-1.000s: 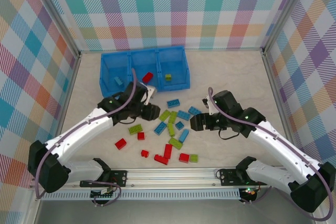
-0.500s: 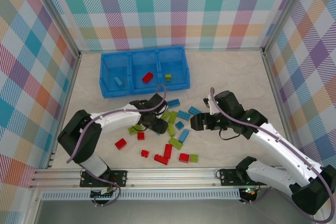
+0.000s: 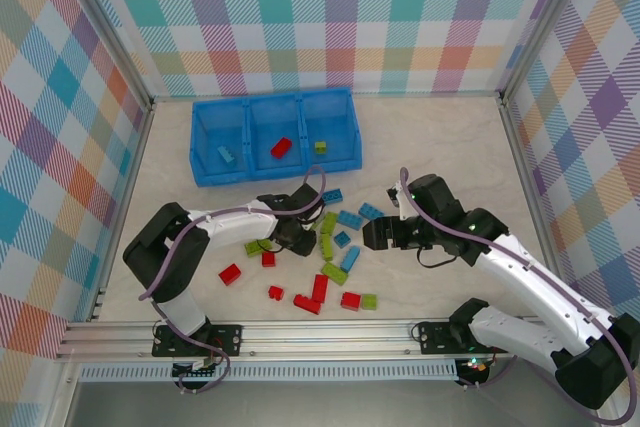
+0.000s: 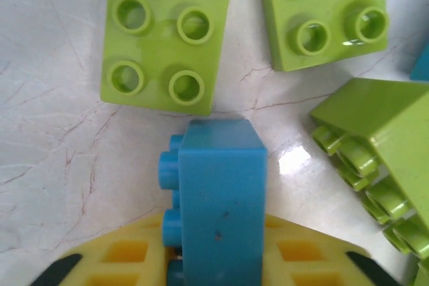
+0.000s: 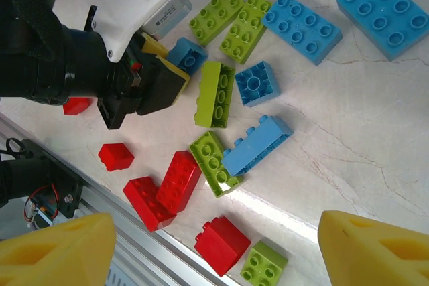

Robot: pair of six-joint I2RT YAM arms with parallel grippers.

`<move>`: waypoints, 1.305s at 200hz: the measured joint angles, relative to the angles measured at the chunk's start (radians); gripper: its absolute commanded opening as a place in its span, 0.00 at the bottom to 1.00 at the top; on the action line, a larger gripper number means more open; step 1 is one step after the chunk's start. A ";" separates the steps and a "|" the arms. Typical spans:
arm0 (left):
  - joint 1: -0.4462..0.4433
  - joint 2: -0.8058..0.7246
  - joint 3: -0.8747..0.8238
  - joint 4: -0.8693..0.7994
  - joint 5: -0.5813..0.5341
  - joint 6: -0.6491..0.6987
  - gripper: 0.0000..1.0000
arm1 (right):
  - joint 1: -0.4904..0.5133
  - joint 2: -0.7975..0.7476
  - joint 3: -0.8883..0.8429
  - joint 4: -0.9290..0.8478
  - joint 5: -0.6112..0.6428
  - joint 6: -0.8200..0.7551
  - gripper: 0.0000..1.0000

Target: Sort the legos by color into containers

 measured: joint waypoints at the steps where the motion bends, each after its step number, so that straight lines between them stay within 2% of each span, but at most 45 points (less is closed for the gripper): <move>1: 0.000 -0.001 0.000 0.000 0.000 -0.002 0.17 | 0.000 0.000 0.000 0.000 0.000 0.000 0.80; 34: -0.006 -0.069 -0.018 0.008 0.008 -0.007 0.12 | 0.000 0.001 0.000 0.001 -0.032 0.000 0.80; 67: 0.033 -0.253 0.028 -0.023 -0.029 -0.006 0.12 | 0.031 0.014 0.000 0.007 -0.069 -0.002 0.80; 87: 0.139 -0.322 0.109 -0.027 -0.074 -0.010 0.09 | 0.058 0.039 0.000 0.021 -0.072 -0.001 0.80; 115: 0.359 -0.315 0.216 -0.014 -0.156 -0.030 0.08 | 0.079 0.077 0.000 0.040 -0.072 0.000 0.80; 136: 0.518 -0.212 0.304 -0.013 -0.183 -0.057 0.08 | 0.081 0.080 0.000 0.045 -0.071 0.001 0.80; 159: 0.624 -0.048 0.394 -0.011 -0.195 -0.095 0.09 | 0.082 0.068 0.000 0.045 -0.067 0.005 0.81; 170: 0.655 0.021 0.417 -0.012 -0.195 -0.114 0.14 | 0.082 0.055 0.000 0.044 -0.063 0.008 0.80; 210: 0.687 0.182 0.511 -0.042 -0.181 -0.140 0.52 | 0.082 0.000 0.000 0.034 -0.041 0.017 0.80; 242: 0.687 0.158 0.523 -0.042 -0.166 -0.162 0.53 | 0.082 -0.018 0.000 0.021 -0.014 0.031 0.80; 261: 0.687 0.089 0.502 -0.042 -0.140 -0.177 0.54 | 0.083 -0.013 0.000 0.021 0.001 0.035 0.80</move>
